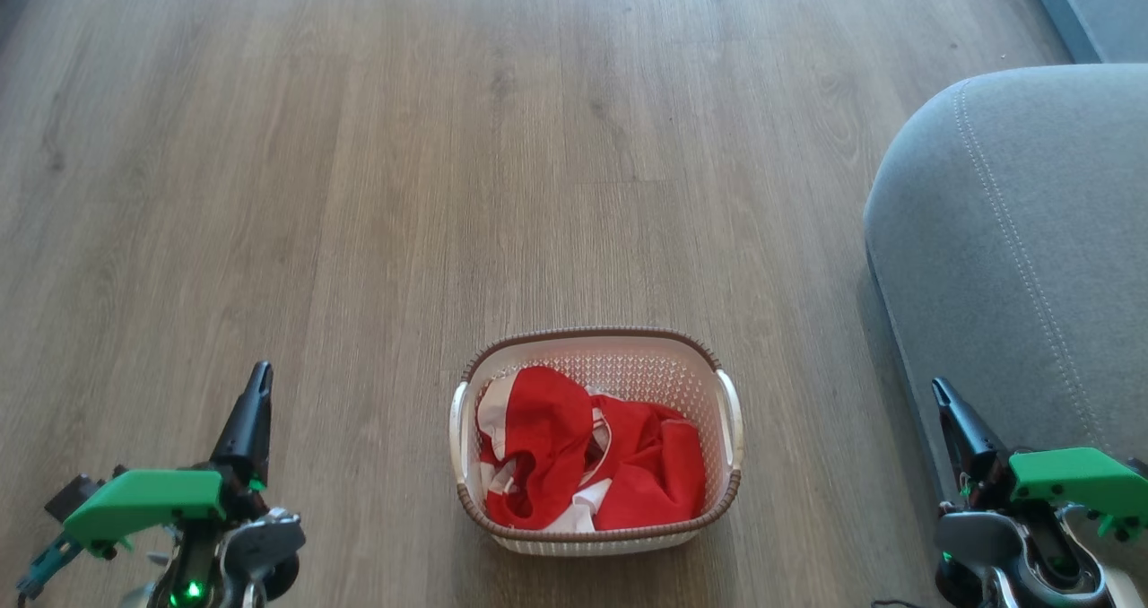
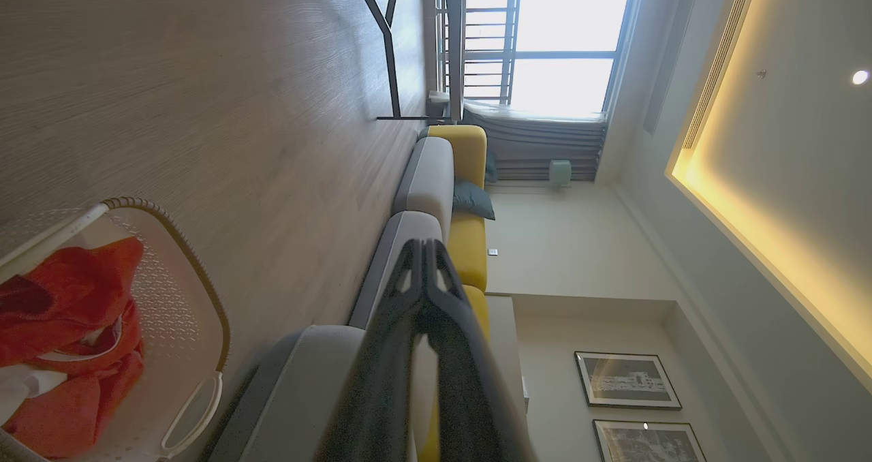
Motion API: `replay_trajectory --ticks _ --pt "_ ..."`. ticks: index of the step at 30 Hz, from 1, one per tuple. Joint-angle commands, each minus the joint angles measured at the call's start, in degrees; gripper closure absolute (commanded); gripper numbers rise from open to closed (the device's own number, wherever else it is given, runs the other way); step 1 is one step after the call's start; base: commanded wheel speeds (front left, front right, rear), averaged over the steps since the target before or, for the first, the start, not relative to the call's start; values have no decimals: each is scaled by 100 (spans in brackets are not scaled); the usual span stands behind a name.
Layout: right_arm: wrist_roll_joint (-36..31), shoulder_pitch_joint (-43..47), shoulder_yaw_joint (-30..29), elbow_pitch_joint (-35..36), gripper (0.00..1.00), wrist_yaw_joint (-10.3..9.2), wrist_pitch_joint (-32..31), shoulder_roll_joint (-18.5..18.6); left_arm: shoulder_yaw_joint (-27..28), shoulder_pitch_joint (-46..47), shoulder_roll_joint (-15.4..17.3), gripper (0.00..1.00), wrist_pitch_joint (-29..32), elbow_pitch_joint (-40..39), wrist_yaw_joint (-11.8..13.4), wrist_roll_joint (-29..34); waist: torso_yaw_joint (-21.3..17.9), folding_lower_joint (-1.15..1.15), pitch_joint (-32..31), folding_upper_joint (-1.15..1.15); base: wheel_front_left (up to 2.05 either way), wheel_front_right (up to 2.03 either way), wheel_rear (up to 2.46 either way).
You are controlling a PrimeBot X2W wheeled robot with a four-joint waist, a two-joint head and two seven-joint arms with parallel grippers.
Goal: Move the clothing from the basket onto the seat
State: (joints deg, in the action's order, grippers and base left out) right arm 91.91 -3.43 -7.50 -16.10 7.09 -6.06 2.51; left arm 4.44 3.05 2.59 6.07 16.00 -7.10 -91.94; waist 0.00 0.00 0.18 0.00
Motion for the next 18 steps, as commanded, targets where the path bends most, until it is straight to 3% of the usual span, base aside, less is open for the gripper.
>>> replay_trajectory --ticks 1,18 --pt "27 -276 100 208 100 40 -41 37 205 314 29 100 40 -197 -39 -25 0 0 0 0 0 0 0" --pt "27 -276 100 208 100 40 -41 37 205 314 29 100 40 -197 -39 -25 0 0 0 0 0 0 0"
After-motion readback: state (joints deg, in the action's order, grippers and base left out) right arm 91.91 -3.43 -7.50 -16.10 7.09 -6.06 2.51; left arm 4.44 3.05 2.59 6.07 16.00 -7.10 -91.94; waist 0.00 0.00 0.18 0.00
